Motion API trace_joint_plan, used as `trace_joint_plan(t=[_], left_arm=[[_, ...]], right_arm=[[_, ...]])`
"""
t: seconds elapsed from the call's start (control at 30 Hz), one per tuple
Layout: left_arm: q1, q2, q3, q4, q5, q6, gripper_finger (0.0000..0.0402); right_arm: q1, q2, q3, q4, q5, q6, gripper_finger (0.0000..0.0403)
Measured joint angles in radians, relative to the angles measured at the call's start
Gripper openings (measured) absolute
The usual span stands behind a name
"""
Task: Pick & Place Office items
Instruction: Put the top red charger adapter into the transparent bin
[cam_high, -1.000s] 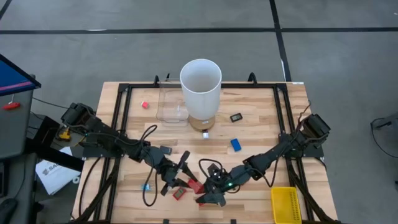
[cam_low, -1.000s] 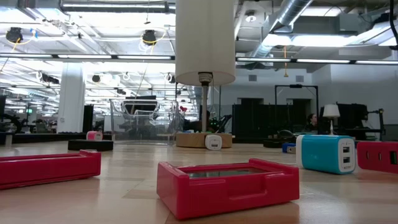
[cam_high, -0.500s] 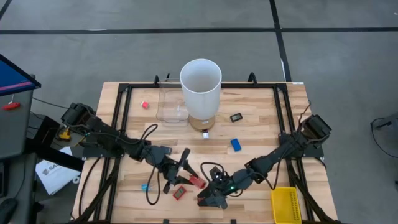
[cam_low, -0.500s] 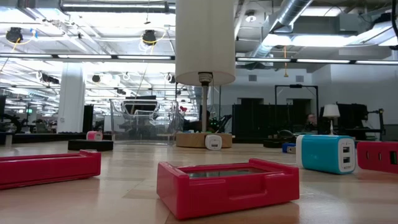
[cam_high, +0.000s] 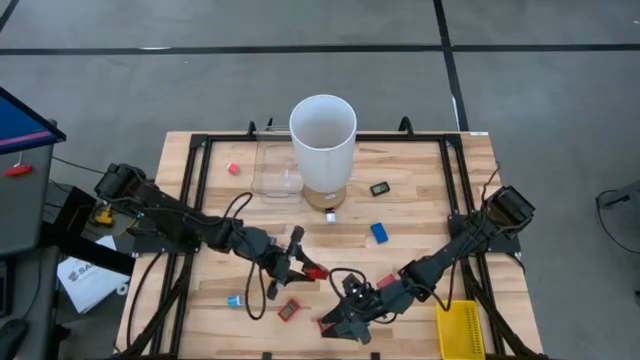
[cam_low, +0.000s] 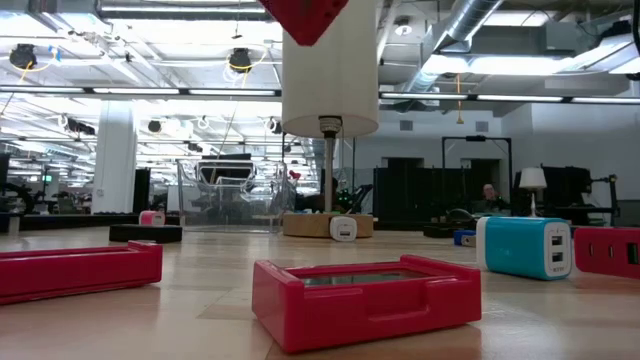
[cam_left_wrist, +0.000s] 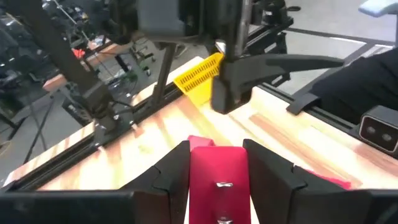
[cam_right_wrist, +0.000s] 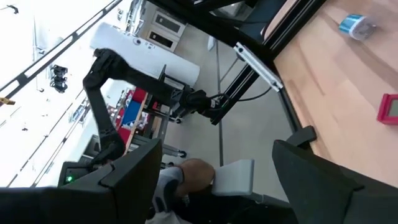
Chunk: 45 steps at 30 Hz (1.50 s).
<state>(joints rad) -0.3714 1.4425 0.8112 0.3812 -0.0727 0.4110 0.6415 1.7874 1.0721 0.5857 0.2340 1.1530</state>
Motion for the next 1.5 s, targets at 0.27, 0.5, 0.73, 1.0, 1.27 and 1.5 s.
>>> trace_joint_plan(t=[0.27,0.5,0.73,1.0,1.27,1.5], left_arm=[[0.006,-0.157,-0.014,-0.181,-0.132,0.0,0.0121],[0.057,-0.357,-0.136,-0.268,-0.347,-0.052,0.0119],[0.188,-0.547,-0.261,-0.294,-0.491,-0.133,0.0127],[0.452,-0.586,-0.291,-0.289,-0.504,-0.28,0.0123],[0.691,-0.468,-0.292,-0.297,-0.401,-0.442,0.012],[0.844,-0.32,-0.292,-0.266,-0.266,-0.521,0.0127]], right_arm=[[0.003,0.0,0.0,0.003,0.0,-0.003,0.0297],[0.014,-0.001,0.0,0.003,0.0,-0.011,0.0297],[0.013,-0.002,0.0,0.005,0.0,-0.028,0.0297],[0.011,-0.002,0.0,-0.002,0.0,-0.044,0.0297],[0.013,-0.002,0.0,-0.006,-0.001,-0.054,0.0297],[0.013,-0.002,0.0,-0.006,-0.004,-0.057,0.0297]])
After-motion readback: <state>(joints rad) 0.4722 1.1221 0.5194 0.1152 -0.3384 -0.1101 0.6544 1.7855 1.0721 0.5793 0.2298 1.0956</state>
